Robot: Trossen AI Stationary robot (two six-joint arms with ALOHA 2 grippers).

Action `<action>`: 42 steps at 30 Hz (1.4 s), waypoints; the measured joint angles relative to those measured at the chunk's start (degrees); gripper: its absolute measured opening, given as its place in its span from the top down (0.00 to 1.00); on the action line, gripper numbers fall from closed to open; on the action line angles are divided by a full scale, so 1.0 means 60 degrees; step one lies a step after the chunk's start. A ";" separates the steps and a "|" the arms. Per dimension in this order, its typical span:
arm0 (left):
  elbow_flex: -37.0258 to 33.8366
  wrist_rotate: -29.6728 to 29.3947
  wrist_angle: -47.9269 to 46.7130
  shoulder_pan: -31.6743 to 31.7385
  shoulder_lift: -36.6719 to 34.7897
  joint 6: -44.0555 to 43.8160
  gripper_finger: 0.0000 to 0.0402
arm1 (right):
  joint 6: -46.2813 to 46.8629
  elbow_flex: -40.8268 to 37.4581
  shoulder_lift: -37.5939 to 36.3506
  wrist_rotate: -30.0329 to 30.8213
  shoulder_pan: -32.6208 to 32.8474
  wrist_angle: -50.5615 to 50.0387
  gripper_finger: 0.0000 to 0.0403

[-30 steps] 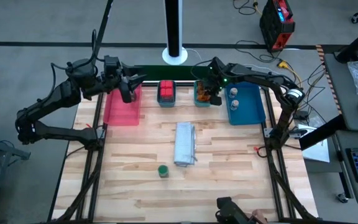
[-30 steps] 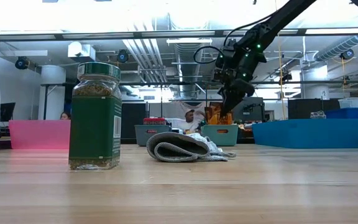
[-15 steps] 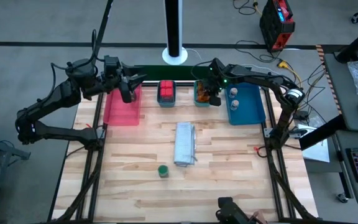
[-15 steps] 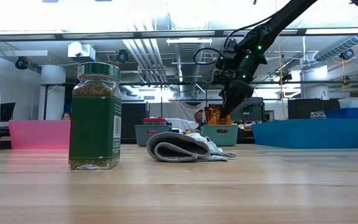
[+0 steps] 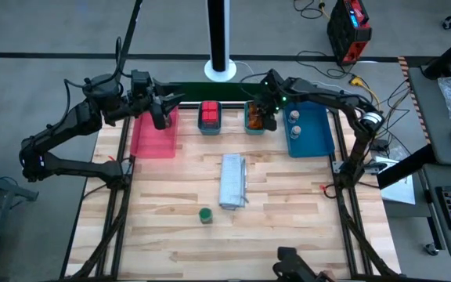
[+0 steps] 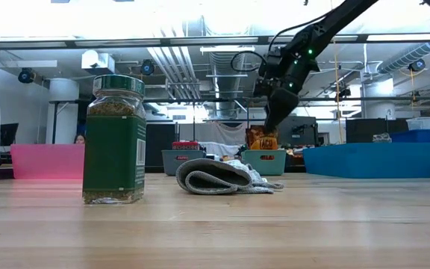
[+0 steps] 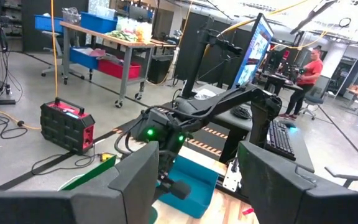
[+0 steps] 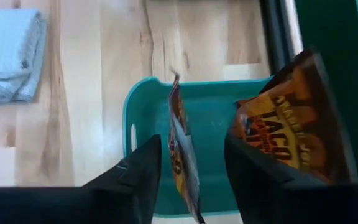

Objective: Sort spices by type
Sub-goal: Put the green seasoning bottle into the pink bin

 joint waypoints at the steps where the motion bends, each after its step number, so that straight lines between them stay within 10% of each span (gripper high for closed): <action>1: 0.0000 0.0002 0.0000 -0.0001 0.0000 0.0000 0.49 | 0.0063 0.0094 -0.0031 0.0004 0.0000 -0.0081 0.58; 17: 0.0007 0.0143 -0.1721 -0.0002 -0.0003 0.0193 0.49 | 0.2129 0.1351 -0.2088 0.0501 0.0085 -0.1668 0.50; 28: 0.0007 0.1658 -0.2900 -0.0013 0.0008 0.0677 0.49 | 0.7212 0.1351 -0.4311 0.0632 0.1860 -0.1692 0.60; 34: 0.0007 0.1757 -0.2917 -0.0151 0.0298 0.1279 0.49 | 0.8318 0.1343 -0.4531 0.3048 0.4169 -0.1780 0.66; 42: 0.0007 0.2076 -0.3277 -0.1407 0.0401 -0.1897 0.49 | 1.0831 0.1331 -0.4469 0.5037 0.5340 -0.3632 0.71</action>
